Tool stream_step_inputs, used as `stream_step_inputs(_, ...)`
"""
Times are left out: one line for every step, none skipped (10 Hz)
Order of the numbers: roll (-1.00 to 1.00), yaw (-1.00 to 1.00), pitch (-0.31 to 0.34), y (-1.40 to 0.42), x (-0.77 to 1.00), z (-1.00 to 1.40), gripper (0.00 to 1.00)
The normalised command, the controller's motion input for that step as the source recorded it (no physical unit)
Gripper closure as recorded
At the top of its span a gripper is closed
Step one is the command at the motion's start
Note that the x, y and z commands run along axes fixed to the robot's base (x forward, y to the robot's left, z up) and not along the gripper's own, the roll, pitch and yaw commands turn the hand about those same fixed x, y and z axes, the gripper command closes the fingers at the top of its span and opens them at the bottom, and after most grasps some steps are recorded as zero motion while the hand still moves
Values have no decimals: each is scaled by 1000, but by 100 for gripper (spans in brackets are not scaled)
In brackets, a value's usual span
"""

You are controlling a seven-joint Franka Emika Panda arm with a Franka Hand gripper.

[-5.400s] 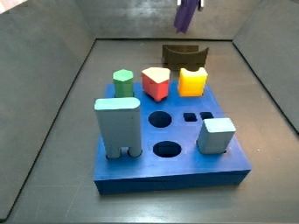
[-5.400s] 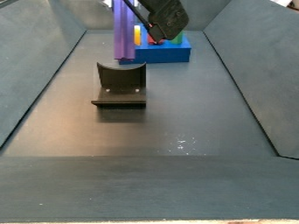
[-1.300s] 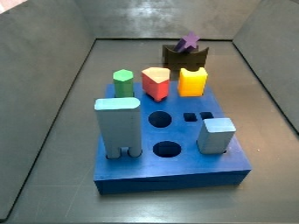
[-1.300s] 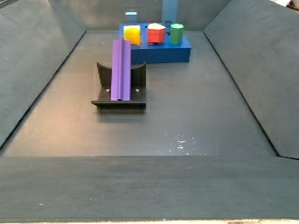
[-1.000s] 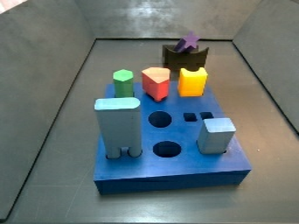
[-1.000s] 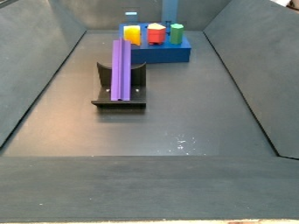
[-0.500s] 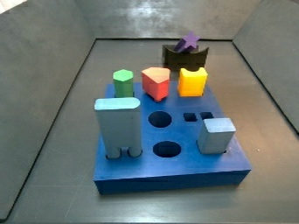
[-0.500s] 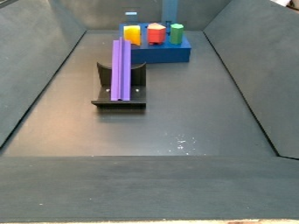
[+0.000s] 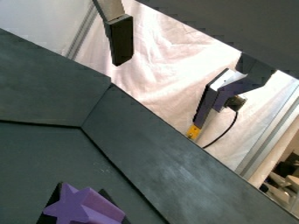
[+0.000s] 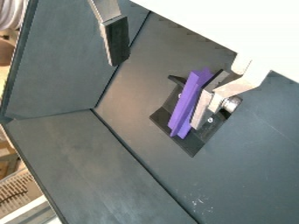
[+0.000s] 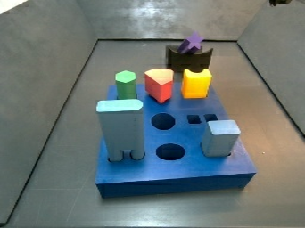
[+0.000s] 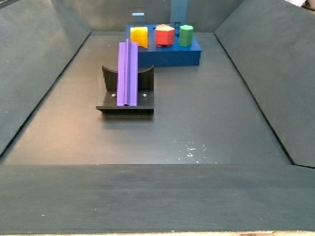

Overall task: Pick up the star object. Move up. Place the star object on the fixture. Regrasp the star object. Move to above the board. Insert the star object.
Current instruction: Regrasp the star object.

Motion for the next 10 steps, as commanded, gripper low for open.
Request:
stream_step_inputs(183, 222, -2, -48, 83, -8, 0)
stream_step_inputs(177, 152, -6, 45, 33, -1000, 0)
stream_step_inputs(170, 120, -22, 46, 39, -1000, 0)
stream_step_inputs(146, 101, -48, 41, 46, -1000, 0)
stream_step_inputs(125, 90, -63, 38, 50, -1000, 0)
stream_step_inputs(90, 66, -79, 36, 57, -1000, 0)
stream_step_inputs(79, 49, -90, 34, 63, -1000, 0)
stream_step_inputs(69, 23, -92, 29, 67, -1000, 0)
stream_step_inputs(69, 7, -91, 25, 71, -1000, 0)
stream_step_inputs(68, -10, -81, 23, 75, -1000, 0)
